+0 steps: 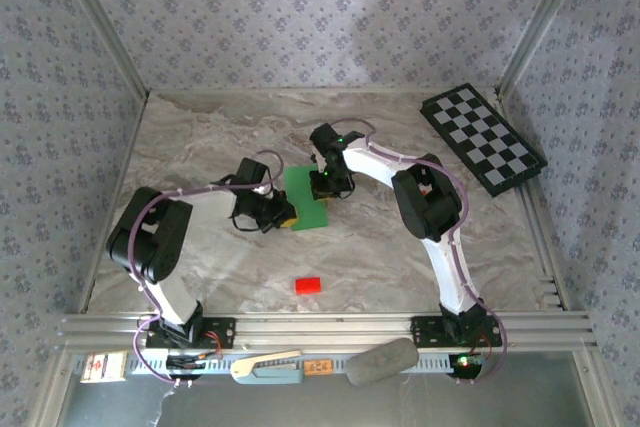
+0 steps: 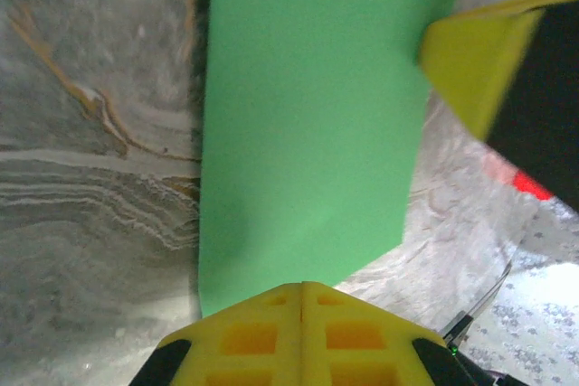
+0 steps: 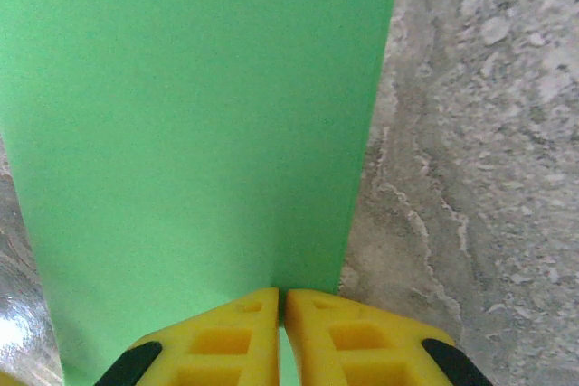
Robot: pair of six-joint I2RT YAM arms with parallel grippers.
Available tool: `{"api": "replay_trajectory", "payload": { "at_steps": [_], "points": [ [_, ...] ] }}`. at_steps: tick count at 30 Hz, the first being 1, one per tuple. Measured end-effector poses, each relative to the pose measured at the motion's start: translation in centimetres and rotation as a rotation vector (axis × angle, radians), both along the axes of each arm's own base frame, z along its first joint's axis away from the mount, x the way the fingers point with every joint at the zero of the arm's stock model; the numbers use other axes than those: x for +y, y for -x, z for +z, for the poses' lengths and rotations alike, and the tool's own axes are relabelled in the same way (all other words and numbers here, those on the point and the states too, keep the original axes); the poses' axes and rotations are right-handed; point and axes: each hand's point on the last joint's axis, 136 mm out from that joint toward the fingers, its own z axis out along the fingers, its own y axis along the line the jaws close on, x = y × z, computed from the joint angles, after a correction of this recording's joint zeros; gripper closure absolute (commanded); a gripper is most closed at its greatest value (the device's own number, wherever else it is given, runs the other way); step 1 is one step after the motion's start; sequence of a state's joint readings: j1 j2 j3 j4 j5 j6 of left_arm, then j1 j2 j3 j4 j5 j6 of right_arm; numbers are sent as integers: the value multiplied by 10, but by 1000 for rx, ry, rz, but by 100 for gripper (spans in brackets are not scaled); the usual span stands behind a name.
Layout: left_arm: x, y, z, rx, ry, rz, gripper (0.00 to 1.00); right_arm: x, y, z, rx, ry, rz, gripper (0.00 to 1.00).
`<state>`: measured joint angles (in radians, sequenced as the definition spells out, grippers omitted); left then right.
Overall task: Fold a paper plane with a square sheet of paper (pick it up from the middle)
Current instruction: First fold the square sheet of paper in half at the center of the table.
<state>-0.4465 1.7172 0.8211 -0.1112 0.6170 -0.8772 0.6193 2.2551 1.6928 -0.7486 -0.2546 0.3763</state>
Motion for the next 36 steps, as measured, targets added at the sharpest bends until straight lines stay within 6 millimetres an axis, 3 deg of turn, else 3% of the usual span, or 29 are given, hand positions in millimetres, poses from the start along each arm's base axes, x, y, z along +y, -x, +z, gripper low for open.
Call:
{"api": "replay_trajectory", "payload": {
  "at_steps": [3, 10, 21, 29, 36],
  "points": [
    [0, 4, -12, 36, -10, -5, 98, 0, 0, 0, 0, 0, 0, 86],
    [4, 6, -14, 24, -25, -30, 98, 0, 0, 0, 0, -1, 0, 86],
    [29, 20, -7, 41, -117, -39, 97, 0, 0, 0, 0, -1, 0, 85],
    [6, 15, 6, -9, -81, -64, 97, 0, 0, 0, 0, -1, 0, 85],
    [3, 14, -11, 15, -110, -64, 98, 0, 0, 0, 2, -3, -1, 85]
  ]
}}
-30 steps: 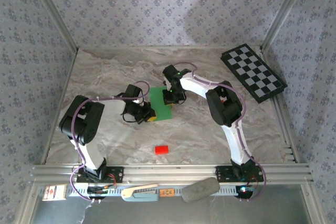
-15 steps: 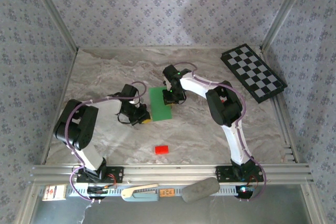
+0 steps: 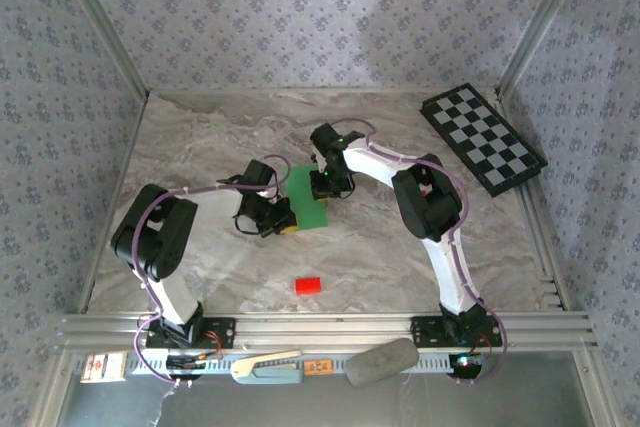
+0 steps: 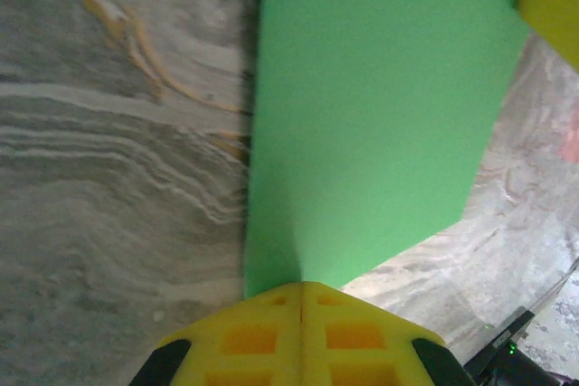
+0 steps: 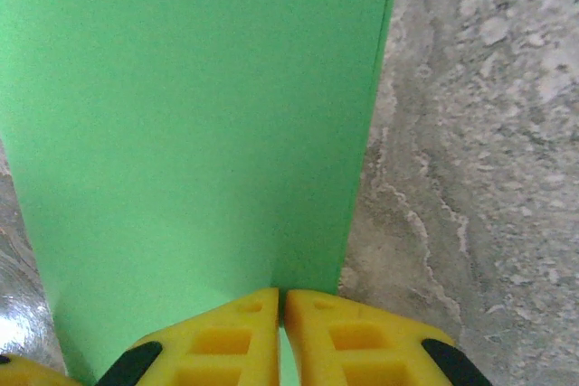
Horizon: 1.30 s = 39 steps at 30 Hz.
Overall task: Fold a paper plane with a square sheet of paper (pick it up from the middle)
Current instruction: First fold the square sheet of paper in half at the center of the table.
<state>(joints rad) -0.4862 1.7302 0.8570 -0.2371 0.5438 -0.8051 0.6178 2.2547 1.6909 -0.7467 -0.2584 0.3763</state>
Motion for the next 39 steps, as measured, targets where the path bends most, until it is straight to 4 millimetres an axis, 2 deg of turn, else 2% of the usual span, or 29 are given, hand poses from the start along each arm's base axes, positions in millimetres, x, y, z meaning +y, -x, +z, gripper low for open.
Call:
{"api": "replay_trajectory", "payload": {
  "at_steps": [6, 11, 13, 17, 23, 27, 33, 39],
  "points": [
    [6, 4, -2, -15, -5, 4, 98, 0, 0, 0, 0, 0, 0, 85],
    [28, 12, 0, 4, -36, 49, 97, 0, 0, 0, -1, -1, 0, 85],
    [33, 9, 5, -2, -38, 72, 96, 0, 0, 0, -1, 0, 0, 85],
    [30, -4, 19, -34, -20, 102, 96, 1, -1, 3, -3, -3, -4, 85],
    [10, -48, 46, -130, 55, 146, 94, 3, -4, 13, -8, -20, -41, 85],
    [-2, -73, 45, -149, 92, 169, 92, 5, -6, 16, 5, -41, -71, 84],
    [-8, -85, 40, -138, 97, 185, 81, -4, -14, 24, 14, -90, -117, 72],
    [-11, -92, 45, -152, 113, 196, 79, -26, -12, 37, 32, -174, -194, 63]
  ]
}}
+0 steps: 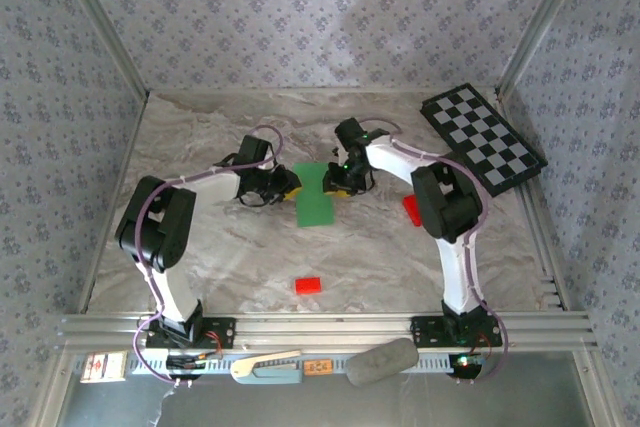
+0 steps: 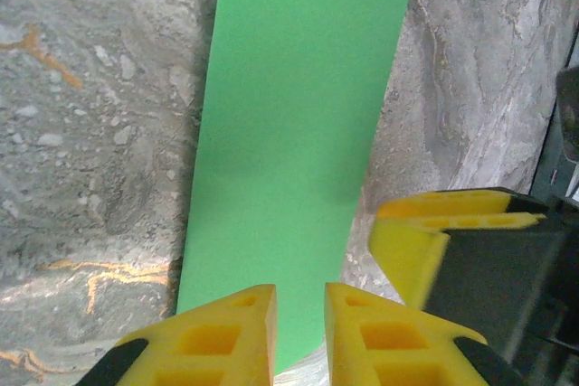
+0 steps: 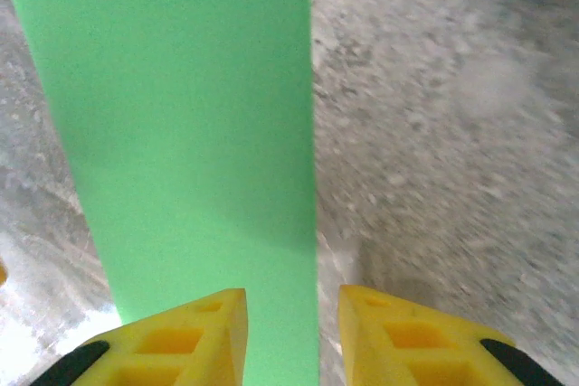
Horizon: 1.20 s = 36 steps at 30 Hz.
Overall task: Fold a paper plane with a square sheet of paper (pick it up from the middle)
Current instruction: First fold the square sheet of paper in half at the center of the table, then fold the triangle a second time at the center of the table.
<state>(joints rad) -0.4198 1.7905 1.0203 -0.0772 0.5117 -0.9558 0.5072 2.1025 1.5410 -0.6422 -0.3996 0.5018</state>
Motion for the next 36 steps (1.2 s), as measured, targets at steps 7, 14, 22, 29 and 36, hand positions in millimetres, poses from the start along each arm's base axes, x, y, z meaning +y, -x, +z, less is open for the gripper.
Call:
{"api": "replay_trajectory", "payload": {
  "at_steps": [7, 14, 22, 29, 36],
  "points": [
    [-7, -7, -13, 28, 16, -2, 80, -4, 6, 10, -22, -68, -25, 63],
    [-8, -12, -24, 45, 3, 4, 84, -10, 17, 0, -1, -81, -41, 59],
    [-6, -14, -40, 77, -21, 26, 85, -14, 24, -6, 16, -93, -55, 57],
    [-4, -15, -41, 76, -33, 35, 86, -12, 35, -6, 47, -128, -64, 55],
    [-3, -15, -42, 78, -37, 43, 86, -9, 48, -5, 86, -159, -59, 56]
  ]
}}
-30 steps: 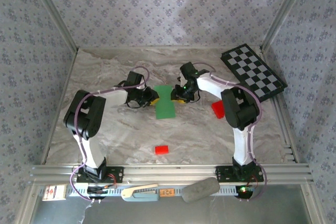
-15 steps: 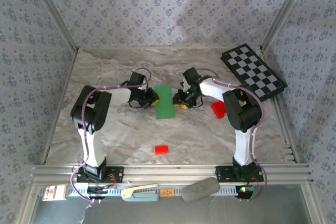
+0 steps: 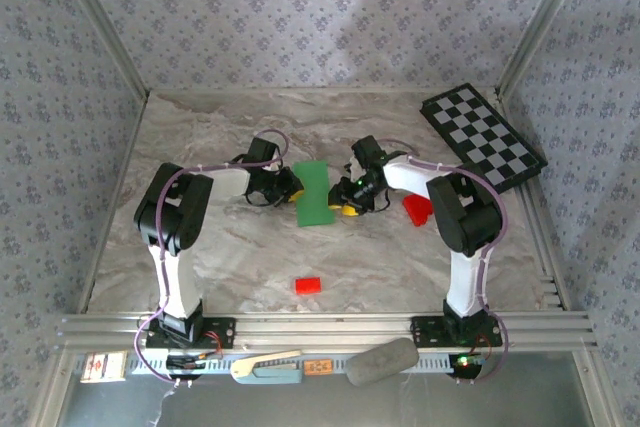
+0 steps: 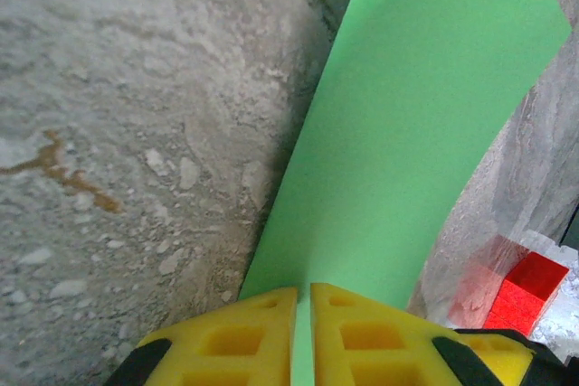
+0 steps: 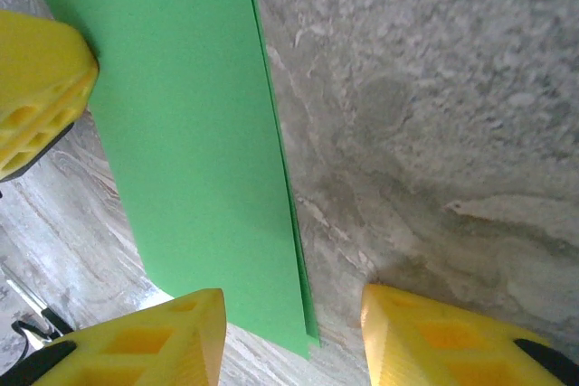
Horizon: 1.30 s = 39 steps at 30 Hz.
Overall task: Fold a paper plane with a square sheet of paper (pick it up from the middle)
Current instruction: Fold the triangle a second time at the center of the table.
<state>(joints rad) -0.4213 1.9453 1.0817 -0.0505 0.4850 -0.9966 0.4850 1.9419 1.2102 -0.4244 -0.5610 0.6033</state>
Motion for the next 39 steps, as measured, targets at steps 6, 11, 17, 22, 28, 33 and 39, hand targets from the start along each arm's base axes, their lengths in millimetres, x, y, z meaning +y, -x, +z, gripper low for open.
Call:
{"api": "replay_trajectory", "payload": {
  "at_steps": [6, 11, 17, 22, 28, 33, 39],
  "points": [
    [0, 0, 0, 0, 0, 0, 86, 8, 7, 1, 13, -16, 18, 60],
    [0, 0, 0, 1, 1, 0, 86, 14, 13, 2, 18, -23, 35, 61],
    [0, 0, 0, 1, 1, 1, 87, 16, 15, 2, 21, -24, 43, 60],
    [0, 0, 0, 1, 0, 1, 87, 15, 16, 2, 27, -20, 43, 60],
    [0, 0, 0, 1, 0, 1, 87, 12, 16, -1, 21, 3, 41, 58],
    [0, 0, 0, 1, 0, 1, 87, 17, 23, -1, 20, 2, 73, 59],
    [0, 0, 0, 2, 1, 0, 87, 23, 29, 2, 33, -22, 97, 61]
  ]
}}
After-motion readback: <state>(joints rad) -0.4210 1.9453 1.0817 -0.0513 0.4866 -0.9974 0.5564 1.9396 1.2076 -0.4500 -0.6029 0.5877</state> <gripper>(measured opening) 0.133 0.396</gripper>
